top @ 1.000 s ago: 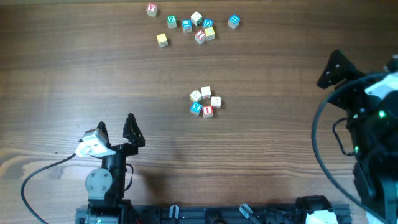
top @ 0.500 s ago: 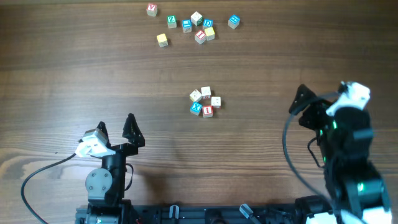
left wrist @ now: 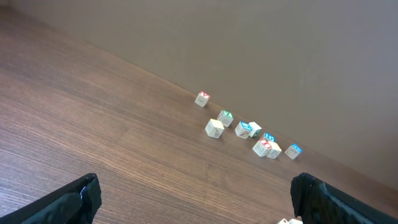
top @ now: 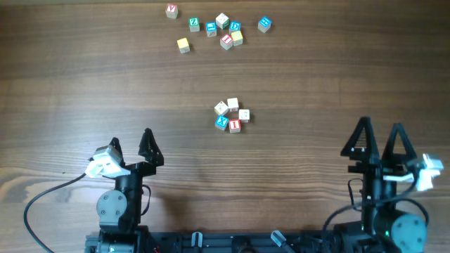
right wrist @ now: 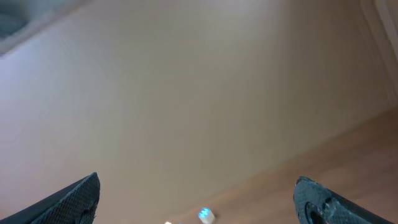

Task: Form a circle

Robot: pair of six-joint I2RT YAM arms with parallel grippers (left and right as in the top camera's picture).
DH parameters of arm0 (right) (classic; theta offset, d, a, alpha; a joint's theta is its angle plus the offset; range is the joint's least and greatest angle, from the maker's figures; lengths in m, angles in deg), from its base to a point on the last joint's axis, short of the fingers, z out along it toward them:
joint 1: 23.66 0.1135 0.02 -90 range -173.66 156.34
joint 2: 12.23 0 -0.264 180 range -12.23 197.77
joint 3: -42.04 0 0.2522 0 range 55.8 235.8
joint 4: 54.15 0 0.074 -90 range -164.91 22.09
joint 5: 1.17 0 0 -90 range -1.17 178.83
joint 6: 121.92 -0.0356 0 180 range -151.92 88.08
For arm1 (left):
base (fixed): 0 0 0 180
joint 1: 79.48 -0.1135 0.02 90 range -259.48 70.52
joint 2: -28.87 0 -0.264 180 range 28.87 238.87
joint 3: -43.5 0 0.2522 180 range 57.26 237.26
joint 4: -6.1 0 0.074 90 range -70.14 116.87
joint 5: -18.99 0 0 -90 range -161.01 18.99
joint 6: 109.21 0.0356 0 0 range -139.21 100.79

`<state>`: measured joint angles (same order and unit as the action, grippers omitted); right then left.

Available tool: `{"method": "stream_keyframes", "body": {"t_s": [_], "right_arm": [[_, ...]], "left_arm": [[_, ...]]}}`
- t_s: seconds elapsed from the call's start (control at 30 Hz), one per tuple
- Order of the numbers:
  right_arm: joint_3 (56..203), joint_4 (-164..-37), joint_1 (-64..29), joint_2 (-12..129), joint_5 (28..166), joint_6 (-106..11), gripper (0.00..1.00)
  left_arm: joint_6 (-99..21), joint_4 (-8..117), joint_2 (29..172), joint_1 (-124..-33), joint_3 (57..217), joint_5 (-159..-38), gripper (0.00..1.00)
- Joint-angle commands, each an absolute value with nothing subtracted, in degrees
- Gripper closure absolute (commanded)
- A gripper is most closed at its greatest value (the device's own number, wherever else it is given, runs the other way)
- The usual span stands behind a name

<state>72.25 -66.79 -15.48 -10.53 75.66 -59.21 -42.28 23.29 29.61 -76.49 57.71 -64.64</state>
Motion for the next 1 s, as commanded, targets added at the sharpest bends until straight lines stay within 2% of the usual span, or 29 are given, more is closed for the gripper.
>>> {"method": "stream_keyframes", "body": {"t_s": [0.0, 0.17, 0.43, 0.97], "right_arm": [[70.41, -65.21, -16.68, -12.04, 75.09, -59.06, 0.0], [69.6, -68.45, -16.68, -12.04, 75.09, -59.1, 0.0], [56.53, -67.55, -16.68, -12.06, 75.22, -58.86, 0.0], [56.12, -66.35, -17.25, -12.02, 75.31, -59.47, 0.0]], "left_arm": [[-42.19, 23.4, 29.17, -76.86, 57.58, -64.25, 0.0], [-42.17, 23.4, 29.19, -76.86, 57.58, -64.25, 0.0], [-42.19, 23.4, 29.19, -76.86, 57.58, -64.25, 0.0], [-42.19, 23.4, 29.19, -76.86, 57.58, -64.25, 0.0]]}}
